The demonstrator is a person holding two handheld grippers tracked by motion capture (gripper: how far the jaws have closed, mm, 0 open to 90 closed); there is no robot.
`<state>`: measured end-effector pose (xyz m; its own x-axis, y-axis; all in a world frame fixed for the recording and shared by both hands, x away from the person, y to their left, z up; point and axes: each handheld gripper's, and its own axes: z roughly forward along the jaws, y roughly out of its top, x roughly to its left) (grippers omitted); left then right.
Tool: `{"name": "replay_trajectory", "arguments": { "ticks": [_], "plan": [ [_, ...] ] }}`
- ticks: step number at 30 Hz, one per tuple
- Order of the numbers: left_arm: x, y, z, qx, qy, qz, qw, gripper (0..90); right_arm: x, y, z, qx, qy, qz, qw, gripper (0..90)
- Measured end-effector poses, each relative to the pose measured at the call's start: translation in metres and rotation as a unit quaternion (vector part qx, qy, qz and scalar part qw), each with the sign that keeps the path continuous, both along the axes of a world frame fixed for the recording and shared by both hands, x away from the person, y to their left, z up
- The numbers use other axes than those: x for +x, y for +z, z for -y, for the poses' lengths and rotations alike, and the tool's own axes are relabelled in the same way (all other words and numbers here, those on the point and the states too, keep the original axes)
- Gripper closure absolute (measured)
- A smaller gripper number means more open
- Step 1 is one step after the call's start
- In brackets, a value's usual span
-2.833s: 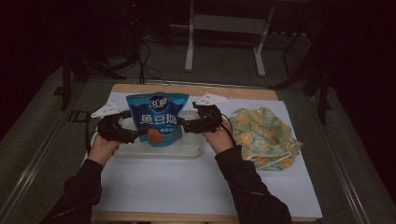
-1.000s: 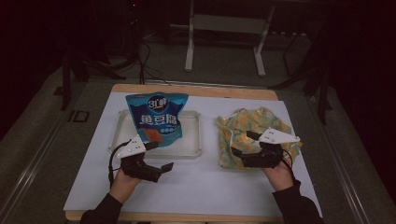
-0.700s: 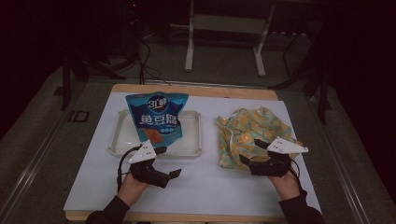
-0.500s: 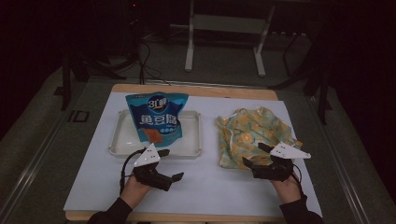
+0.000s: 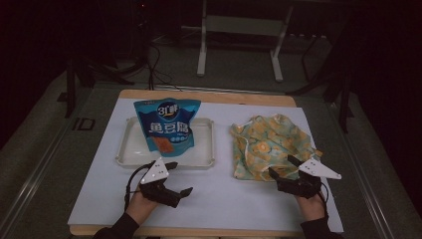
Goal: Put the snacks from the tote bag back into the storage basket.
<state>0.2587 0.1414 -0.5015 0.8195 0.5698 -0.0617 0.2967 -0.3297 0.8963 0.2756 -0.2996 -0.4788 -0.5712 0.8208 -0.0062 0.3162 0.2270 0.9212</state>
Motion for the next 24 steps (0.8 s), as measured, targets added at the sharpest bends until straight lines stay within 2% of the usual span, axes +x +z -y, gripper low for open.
{"name": "replay_trajectory", "arguments": {
  "ticks": [6, 14, 24],
  "plan": [
    [-0.0007, -0.0011, -0.0011, 0.003, -0.002, 0.001, 1.0000, 2.3, 0.0039, -0.0055, 0.0000, -0.010, -0.003, -0.005, 0.9999, 14.5],
    [-0.0003, -0.0022, -0.0022, 0.002, -0.001, -0.002, 1.0000, 2.3, 0.0041, -0.0073, 0.0002, -0.007, -0.005, 0.003, 1.0000, 14.5],
    [0.0005, -0.0038, -0.0023, 0.001, 0.002, -0.004, 1.0000, 2.3, 0.0044, -0.0078, 0.0008, -0.001, 0.000, 0.002, 1.0000, 14.6]
  ]
}}
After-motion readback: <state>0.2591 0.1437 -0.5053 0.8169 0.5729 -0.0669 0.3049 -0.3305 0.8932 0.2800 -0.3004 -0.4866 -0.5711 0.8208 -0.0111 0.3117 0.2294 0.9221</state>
